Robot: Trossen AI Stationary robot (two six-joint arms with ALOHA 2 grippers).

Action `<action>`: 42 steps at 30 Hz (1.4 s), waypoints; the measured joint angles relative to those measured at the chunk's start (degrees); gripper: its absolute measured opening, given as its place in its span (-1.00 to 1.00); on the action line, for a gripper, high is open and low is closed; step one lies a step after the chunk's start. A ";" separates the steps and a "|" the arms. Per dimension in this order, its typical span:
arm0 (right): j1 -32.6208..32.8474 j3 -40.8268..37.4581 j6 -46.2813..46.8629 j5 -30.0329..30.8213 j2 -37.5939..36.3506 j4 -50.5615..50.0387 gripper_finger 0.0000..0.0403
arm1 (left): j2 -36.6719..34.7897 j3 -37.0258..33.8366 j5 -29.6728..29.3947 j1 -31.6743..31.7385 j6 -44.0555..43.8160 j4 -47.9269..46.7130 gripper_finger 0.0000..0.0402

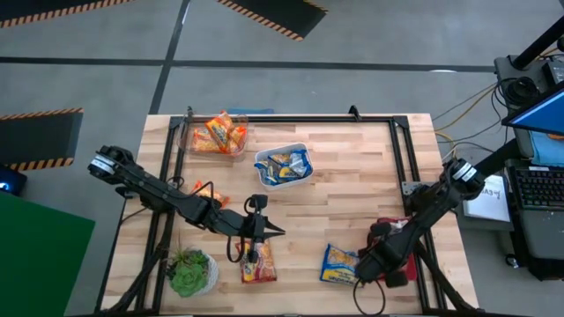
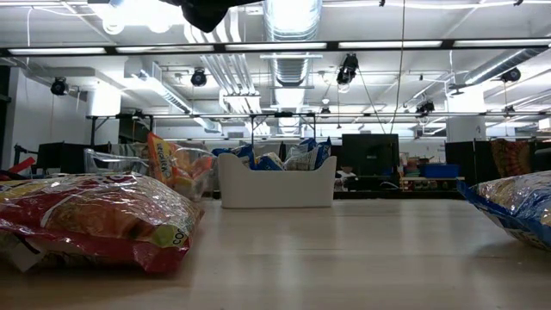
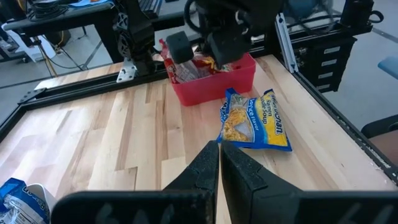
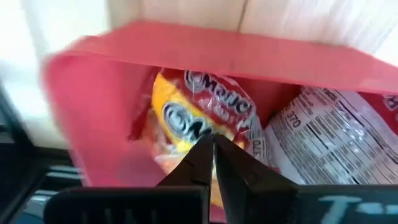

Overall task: Sort Maruchan noodles
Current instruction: Put the red noodle pack into the pink bin, then put the blue noodle pack into the white bin

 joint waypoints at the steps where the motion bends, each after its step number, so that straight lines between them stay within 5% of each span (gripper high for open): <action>1: 0.00 1.08 0.00 0.00 -0.04 -0.84 -0.96 | 0.00 0.00 0.00 0.00 0.00 0.00 -1.00; 6: -0.01 7.13 0.42 0.81 -0.21 -4.04 -0.96 | 0.00 0.00 0.00 0.00 -2.17 0.13 -1.00; 14: -0.46 12.12 -1.44 17.88 -0.42 5.48 -0.96 | 0.00 0.00 0.02 -0.11 -8.27 0.11 -1.00; 20: -2.54 10.01 -6.44 18.63 0.71 19.20 -0.96 | 0.00 0.14 -0.02 -0.11 -10.49 1.27 -1.00; 38: -10.56 9.86 -21.23 18.78 13.01 20.78 -0.96 | -0.02 1.92 -0.09 -0.11 -7.69 1.31 -1.00; 42: -13.39 9.89 -27.95 30.99 14.59 21.78 -0.96 | -0.02 1.92 -0.11 -0.11 -7.63 1.31 -1.00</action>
